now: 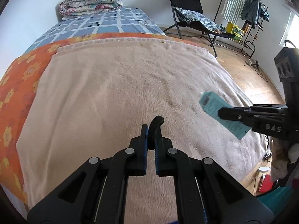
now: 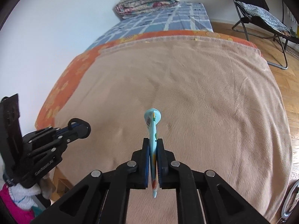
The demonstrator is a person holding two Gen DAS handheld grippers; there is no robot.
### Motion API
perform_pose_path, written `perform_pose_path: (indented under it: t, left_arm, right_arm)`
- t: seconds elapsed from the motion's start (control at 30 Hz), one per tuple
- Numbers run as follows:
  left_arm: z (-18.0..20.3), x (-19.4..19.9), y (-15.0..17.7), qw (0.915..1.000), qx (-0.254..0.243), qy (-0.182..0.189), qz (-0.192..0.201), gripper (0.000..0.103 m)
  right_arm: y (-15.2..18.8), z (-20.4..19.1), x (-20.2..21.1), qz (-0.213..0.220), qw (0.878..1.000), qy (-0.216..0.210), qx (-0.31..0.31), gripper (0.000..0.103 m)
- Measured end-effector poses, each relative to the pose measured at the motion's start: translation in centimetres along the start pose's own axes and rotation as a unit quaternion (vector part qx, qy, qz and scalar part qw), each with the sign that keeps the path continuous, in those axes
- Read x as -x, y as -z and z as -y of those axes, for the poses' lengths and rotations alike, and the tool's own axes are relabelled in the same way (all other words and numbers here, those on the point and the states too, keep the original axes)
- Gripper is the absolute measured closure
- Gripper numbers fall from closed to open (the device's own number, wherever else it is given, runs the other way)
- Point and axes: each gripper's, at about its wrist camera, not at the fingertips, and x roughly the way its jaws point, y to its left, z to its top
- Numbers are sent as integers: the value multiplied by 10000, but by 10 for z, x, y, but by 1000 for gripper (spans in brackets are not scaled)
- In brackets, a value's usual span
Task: Collect trash
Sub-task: 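Carry the tube and hair tie over the blue basket and open both grippers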
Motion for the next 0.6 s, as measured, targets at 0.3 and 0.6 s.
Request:
perform_pose_path:
  t: [0.3, 0.6]
  left_arm:
    - [19, 43, 21, 9994, -241, -6, 244, 99]
    - [41, 84, 63, 9983, -410, 366, 195, 99]
  right_arm:
    - [33, -19, 52, 309, 9987, -207, 335, 98]
    - [85, -38, 85, 366, 9959, -490, 673, 98]
